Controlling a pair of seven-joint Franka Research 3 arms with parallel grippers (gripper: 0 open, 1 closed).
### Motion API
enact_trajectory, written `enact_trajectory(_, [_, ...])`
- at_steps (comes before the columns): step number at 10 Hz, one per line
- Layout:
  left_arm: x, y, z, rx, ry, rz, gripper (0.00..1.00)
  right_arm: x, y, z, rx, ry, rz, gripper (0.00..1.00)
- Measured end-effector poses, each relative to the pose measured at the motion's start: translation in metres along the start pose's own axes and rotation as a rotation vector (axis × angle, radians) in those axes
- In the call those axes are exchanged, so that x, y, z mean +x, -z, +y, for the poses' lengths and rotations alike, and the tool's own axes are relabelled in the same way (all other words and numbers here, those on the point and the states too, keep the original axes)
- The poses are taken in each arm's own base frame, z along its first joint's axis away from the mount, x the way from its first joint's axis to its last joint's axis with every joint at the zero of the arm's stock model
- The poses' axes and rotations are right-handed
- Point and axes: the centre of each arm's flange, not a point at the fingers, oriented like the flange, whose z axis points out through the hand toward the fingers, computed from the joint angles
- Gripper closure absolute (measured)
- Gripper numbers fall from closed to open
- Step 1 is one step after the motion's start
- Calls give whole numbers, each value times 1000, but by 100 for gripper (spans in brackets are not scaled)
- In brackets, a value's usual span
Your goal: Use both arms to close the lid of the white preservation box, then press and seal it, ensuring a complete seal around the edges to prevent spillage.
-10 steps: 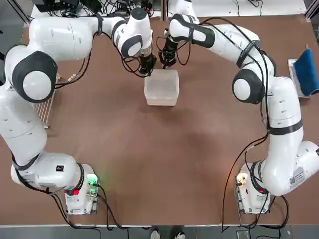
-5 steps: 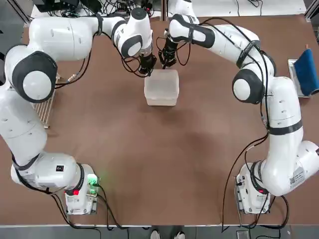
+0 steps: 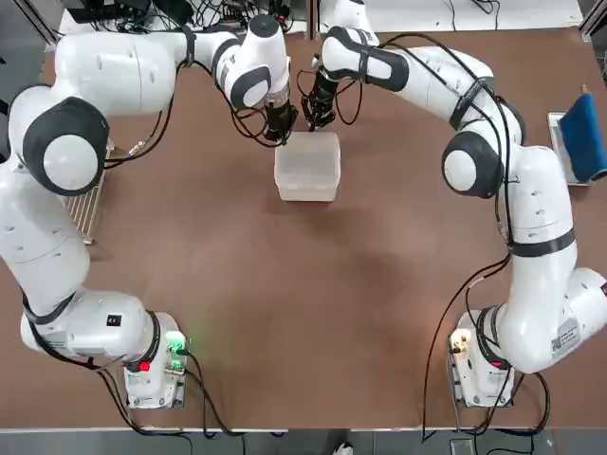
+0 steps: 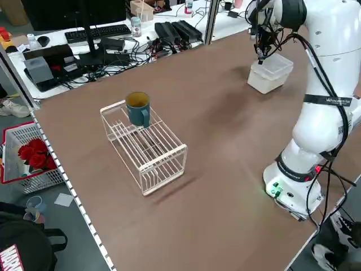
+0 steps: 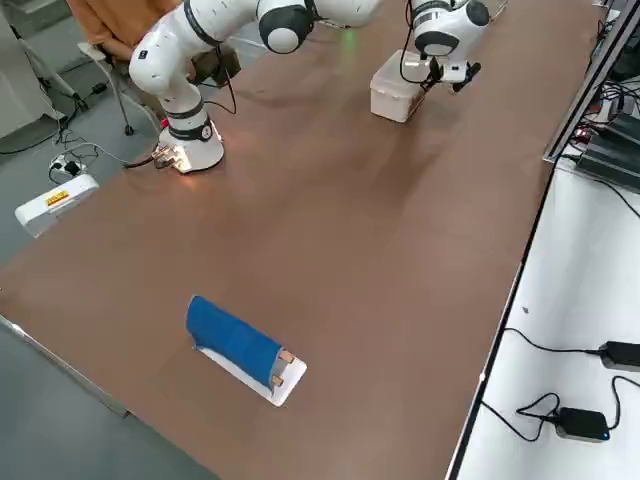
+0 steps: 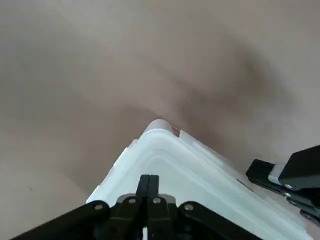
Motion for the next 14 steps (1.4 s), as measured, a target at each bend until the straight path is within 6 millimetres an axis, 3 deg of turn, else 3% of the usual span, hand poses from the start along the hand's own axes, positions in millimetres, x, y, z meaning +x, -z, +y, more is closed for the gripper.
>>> enact_trajectory(14, [0, 0, 0, 0, 0, 0, 99, -3, -4, -1, -2, -11, -9, 99])
